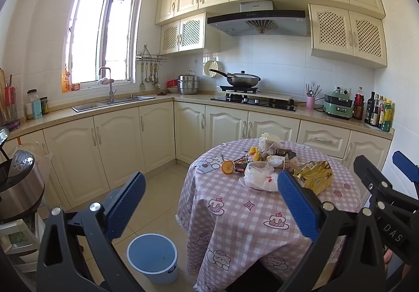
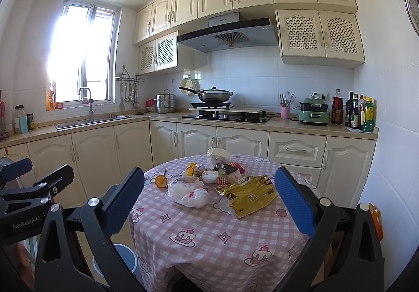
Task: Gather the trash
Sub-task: 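Grasp the clear plastic bag with the left gripper while the right gripper grasps the gold snack bag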
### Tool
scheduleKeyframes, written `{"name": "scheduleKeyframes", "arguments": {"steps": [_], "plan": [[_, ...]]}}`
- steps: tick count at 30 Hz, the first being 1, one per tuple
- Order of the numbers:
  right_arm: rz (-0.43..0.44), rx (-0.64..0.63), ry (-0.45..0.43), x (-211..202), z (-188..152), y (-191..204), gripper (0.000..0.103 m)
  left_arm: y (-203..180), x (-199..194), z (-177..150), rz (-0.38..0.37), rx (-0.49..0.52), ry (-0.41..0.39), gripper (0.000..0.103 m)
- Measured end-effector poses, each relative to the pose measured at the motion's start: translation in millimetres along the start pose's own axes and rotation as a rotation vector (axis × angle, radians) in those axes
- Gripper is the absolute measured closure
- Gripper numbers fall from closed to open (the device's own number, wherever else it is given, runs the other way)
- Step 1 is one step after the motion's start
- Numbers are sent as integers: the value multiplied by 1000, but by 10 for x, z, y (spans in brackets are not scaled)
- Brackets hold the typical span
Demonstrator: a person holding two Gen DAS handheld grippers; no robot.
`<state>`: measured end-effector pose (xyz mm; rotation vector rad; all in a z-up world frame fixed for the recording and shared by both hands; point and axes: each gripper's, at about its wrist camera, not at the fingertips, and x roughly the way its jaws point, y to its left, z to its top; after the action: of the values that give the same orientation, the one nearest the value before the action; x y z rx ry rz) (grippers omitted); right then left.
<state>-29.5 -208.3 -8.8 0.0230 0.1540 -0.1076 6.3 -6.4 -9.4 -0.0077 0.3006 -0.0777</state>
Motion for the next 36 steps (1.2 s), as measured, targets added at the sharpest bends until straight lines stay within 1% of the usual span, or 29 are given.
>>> {"name": "scheduleKeyframes", "arguments": {"steps": [5, 8, 13, 20, 26, 27, 30, 32, 35, 36], "plan": [[1, 7, 20, 132, -16, -31, 7, 5, 121, -30, 6, 10, 28, 4], [-3, 13, 55, 290, -58, -54, 7, 9, 282, -45, 5, 17, 62, 4], [-13, 26, 114, 609, -148, -128, 7, 6, 646, -104, 9, 30, 129, 4], [-56, 74, 216, 1110, -348, -386, 7, -103, 1199, -203, -11, 54, 225, 4], [-98, 117, 292, 1520, -504, -648, 7, -317, 1740, -275, -57, 79, 310, 4], [-102, 125, 304, 1587, -530, -695, 7, -369, 1853, -285, -73, 87, 332, 4], [-117, 156, 340, 1772, -612, -823, 7, -504, 2147, -289, -154, 74, 379, 5], [-124, 181, 364, 1899, -649, -899, 7, -578, 2342, -286, -186, 62, 405, 5], [-124, 224, 385, 2054, -685, -1007, 7, -691, 2647, -279, -192, 47, 426, 5], [-124, 242, 390, 2105, -692, -1040, 7, -716, 2767, -277, -194, 37, 445, 5]]}}
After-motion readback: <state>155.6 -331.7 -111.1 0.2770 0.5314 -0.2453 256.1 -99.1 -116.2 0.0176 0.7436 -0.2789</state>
